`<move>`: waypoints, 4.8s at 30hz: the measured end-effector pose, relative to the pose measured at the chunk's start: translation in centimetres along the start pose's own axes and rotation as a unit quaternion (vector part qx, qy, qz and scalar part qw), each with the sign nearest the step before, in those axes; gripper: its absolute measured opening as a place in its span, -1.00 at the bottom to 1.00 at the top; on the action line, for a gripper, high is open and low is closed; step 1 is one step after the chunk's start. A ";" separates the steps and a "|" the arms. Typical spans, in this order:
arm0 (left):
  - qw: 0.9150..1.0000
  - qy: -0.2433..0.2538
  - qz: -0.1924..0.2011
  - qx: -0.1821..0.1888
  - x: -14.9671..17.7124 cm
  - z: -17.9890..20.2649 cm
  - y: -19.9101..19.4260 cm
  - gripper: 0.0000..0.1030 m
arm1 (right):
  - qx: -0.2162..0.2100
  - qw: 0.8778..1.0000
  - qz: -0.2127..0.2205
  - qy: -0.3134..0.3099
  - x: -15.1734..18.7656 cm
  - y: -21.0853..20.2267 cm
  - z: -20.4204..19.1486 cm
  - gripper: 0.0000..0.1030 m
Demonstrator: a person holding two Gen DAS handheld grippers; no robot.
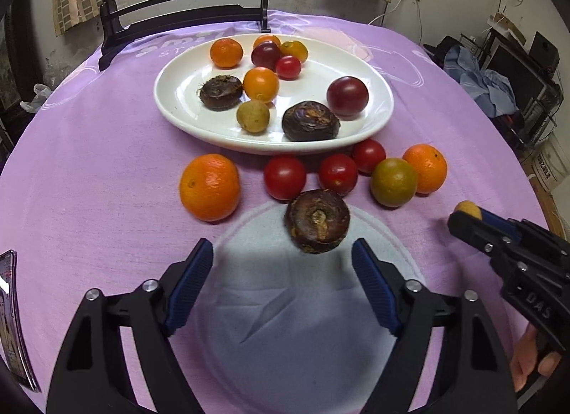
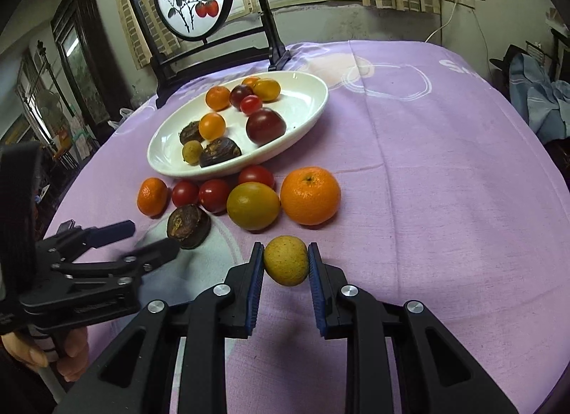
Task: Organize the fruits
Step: 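Grasp a small yellow fruit with the right tool while the left tool grasps a mangosteen, then release the mangosteen onto the plate with the left tool while the right tool drops the yellow fruit there, then grasp a large yellow-green citrus with the right tool, then grasp an orange with the left tool while the right tool carries the citrus, release both onto plate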
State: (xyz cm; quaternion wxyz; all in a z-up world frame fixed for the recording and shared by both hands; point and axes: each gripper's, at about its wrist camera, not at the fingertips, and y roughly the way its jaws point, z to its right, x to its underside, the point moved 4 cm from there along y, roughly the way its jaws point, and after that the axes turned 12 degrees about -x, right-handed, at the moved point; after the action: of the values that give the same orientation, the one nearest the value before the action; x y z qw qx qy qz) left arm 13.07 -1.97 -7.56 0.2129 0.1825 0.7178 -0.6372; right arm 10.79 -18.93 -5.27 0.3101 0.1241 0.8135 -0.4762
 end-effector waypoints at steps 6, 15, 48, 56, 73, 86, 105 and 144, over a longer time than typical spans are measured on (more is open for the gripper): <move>1.000 0.022 -0.007 -0.015 -0.3 2.4 1.2 0.25 | -0.004 1.000 0.015 -0.023 0.0 -1.3 -1.2 -0.51; 1.000 0.027 -0.009 -0.013 -0.8 2.7 1.2 -0.17 | -0.006 1.000 0.012 -0.020 0.1 -1.2 -1.1 -0.51; 0.998 -0.028 0.042 -0.028 -12.0 -4.8 1.7 -0.18 | -0.012 0.997 0.040 -0.065 -12.3 5.6 -5.3 -0.51; 0.998 -0.042 0.030 -0.037 -13.0 -5.0 4.5 0.23 | -0.006 0.999 0.040 -0.030 -12.8 7.9 -3.3 0.06; 0.995 -0.060 0.078 -0.028 -8.2 -5.7 -4.3 0.62 | 0.001 0.998 0.054 -0.045 -8.1 1.1 -3.0 0.12; 0.997 -0.056 0.045 -0.020 -0.6 -5.3 -3.9 0.71 | 0.016 0.997 0.017 -0.068 -1.2 -0.4 -3.5 0.14; 0.997 -0.081 0.006 -0.009 0.1 -6.9 0.3 0.71 | 0.041 0.997 -0.055 -0.043 -1.4 6.0 -3.0 0.03; 0.998 -0.026 -0.008 -0.049 -2.2 -4.3 2.9 -0.22 | -0.051 0.999 -0.004 0.003 -2.0 1.3 -2.4 -0.24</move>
State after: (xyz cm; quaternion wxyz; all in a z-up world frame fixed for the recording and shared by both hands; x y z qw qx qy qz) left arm 16.13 2.64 -8.38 0.2347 0.1497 0.7439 -0.6075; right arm 12.03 -16.00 -4.09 0.3118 0.1061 0.8380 -0.4351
